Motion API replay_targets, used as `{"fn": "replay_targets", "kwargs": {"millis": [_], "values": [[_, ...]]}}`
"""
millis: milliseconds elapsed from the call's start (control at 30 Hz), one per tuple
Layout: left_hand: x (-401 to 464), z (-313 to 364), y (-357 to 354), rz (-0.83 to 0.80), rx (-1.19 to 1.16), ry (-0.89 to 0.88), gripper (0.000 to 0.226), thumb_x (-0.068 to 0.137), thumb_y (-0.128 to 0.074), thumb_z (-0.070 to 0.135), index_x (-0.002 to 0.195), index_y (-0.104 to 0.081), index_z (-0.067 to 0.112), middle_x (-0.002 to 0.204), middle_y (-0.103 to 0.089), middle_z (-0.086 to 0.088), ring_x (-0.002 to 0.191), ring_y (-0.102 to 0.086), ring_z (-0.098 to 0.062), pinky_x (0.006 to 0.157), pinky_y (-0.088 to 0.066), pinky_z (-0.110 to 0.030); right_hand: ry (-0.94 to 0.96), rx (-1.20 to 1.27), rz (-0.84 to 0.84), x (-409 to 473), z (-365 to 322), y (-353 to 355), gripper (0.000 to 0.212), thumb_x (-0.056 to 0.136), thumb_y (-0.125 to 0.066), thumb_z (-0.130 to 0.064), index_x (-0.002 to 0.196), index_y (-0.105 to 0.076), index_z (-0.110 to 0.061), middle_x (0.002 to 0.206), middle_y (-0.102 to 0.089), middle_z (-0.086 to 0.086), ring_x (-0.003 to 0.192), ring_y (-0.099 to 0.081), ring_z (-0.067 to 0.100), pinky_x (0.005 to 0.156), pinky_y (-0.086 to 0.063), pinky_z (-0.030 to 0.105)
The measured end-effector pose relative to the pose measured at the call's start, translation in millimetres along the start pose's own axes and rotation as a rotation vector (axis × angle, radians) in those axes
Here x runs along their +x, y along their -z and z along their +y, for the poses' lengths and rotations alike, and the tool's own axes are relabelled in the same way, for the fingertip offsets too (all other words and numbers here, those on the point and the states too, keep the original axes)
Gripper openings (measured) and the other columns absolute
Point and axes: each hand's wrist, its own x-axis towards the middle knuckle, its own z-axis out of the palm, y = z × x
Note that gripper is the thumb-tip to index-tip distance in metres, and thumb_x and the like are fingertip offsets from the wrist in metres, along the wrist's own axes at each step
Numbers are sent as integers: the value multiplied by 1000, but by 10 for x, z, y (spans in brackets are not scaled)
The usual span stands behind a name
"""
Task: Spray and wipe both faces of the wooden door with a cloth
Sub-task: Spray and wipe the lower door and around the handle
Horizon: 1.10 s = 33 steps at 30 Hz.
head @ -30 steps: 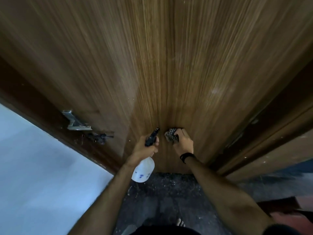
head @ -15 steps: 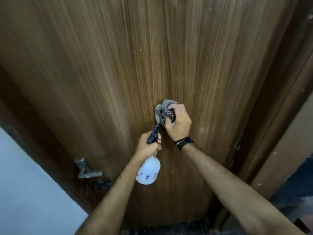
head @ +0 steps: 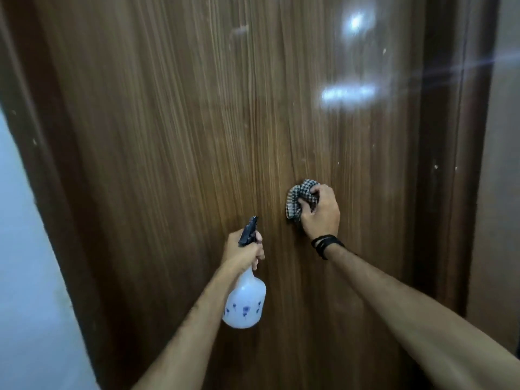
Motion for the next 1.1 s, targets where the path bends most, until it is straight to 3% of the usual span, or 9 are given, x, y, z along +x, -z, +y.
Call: {"fn": "replay_targets", "kwargs": {"millis": [133,233,333,400,467,567,667,833,1100], "values": [[53,553,183,29,1,-93,26,83,-55,-13,89,-64,11,69,-61,-9,52,-51,-17,53,-44,-31,89,1,-37,304,-506,-190,32,80,-70,-9,106,-54,-19,108,-56,-2,96,-57,14,82,-45,26],[75,964,223,60,34,-141,24,81,-58,-10,90,-66,11,69,-63,-8,54,-53,-19,57,-46,-32,325,-12,-303,446,-891,-247,28,82,-64,-13,106,-53,-23,108,-53,-6,96,-56,14,79,-50,34],[69,1270,156,56,39,-158,25,77,-61,-10,86,-65,14,73,-64,-13,56,-54,-21,63,-48,-36,511,-203,-513,668,-1024,-196,32,84,-68,-27,109,-48,-25,108,-49,-7,97,-53,15,72,-49,38],[53,1430,107,57,19,-180,26,76,-59,-10,83,-64,14,71,-64,-12,54,-53,-21,62,-47,-35,451,-201,-471,828,-970,-99,38,85,-67,-26,114,-44,-30,113,-49,-7,102,-52,15,72,-48,38],[17,1537,33,55,-14,-185,27,75,-57,-11,84,-64,13,68,-60,-11,51,-51,-19,54,-45,-32,302,-128,-319,972,-832,82,37,86,-63,-21,116,-43,-30,115,-49,-5,102,-54,18,75,-50,41],[-58,1610,-85,54,-39,-162,28,75,-56,-14,84,-64,11,68,-57,-12,49,-51,-17,48,-44,-27,76,-135,-133,1181,-580,403,29,87,-63,-17,109,-45,-22,111,-50,2,97,-57,26,75,-49,40],[-81,1664,-188,67,-33,-153,28,76,-55,-14,85,-65,10,67,-60,-9,49,-52,-16,49,-45,-28,-108,-116,-85,1367,-438,669,26,87,-67,-15,98,-43,-19,102,-49,2,92,-56,29,71,-39,34],[-66,1797,-451,131,-24,-147,24,79,-57,-10,85,-66,11,60,-61,-6,46,-51,-16,52,-46,-30,-74,-76,-71,1518,-456,858,26,87,-70,-17,95,-45,-22,101,-52,-1,85,-49,19,74,-40,32],[10,2322,-384,220,-48,-186,24,77,-57,-13,86,-64,8,61,-55,-10,47,-48,-18,51,-44,-28,109,45,-165,1742,-882,489,27,85,-72,-16,96,-49,-25,105,-54,-4,90,-57,19,76,-46,34]]}}
